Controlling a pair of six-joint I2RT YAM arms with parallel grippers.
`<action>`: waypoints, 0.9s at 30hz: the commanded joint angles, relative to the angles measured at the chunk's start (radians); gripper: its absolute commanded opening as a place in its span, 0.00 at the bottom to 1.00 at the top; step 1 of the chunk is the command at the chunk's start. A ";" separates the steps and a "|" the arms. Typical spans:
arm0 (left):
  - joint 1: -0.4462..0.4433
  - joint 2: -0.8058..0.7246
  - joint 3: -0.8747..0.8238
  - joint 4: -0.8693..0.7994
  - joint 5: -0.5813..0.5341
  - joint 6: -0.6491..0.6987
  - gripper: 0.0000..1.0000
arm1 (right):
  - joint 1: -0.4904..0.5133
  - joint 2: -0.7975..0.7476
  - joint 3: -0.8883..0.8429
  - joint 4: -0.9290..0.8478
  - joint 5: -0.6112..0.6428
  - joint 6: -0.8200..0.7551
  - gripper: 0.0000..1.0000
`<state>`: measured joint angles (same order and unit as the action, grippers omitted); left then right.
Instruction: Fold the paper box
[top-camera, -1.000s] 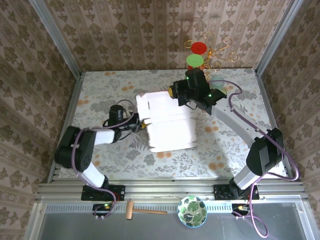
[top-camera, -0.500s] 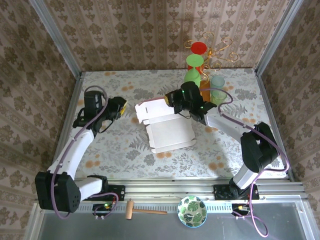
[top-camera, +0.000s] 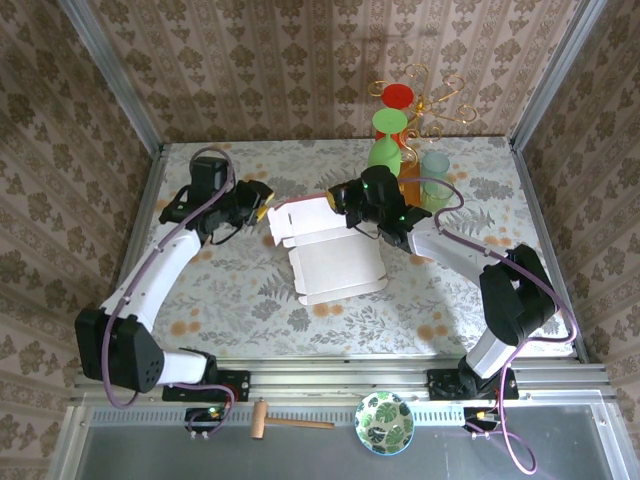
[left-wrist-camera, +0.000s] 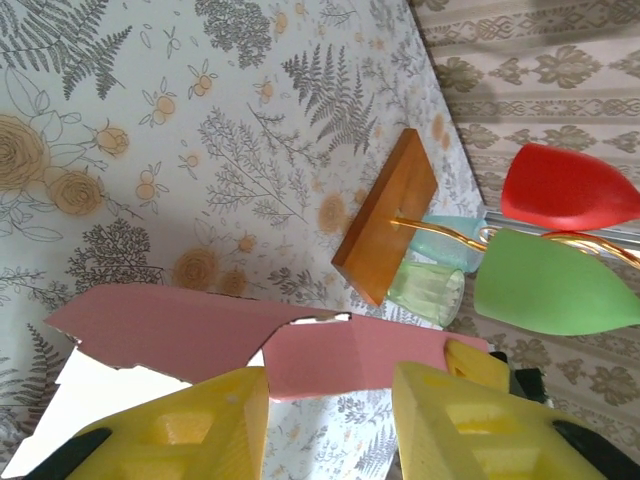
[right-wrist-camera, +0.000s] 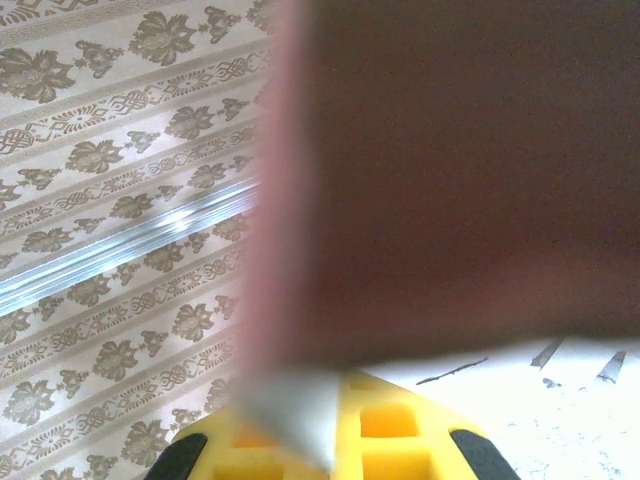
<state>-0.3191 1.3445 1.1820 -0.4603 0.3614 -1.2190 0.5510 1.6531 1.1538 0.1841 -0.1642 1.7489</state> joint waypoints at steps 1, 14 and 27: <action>-0.028 0.030 0.052 -0.017 -0.002 0.018 0.38 | 0.006 -0.013 -0.008 0.013 0.025 -0.013 0.00; -0.057 0.075 0.087 -0.020 -0.024 0.038 0.39 | 0.015 -0.019 -0.020 0.021 0.022 0.001 0.00; -0.082 0.127 0.090 0.001 0.017 0.032 0.39 | 0.017 -0.009 -0.021 0.042 0.015 0.007 0.00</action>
<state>-0.3981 1.4746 1.2510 -0.4610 0.3691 -1.2068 0.5610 1.6531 1.1416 0.1848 -0.1638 1.7531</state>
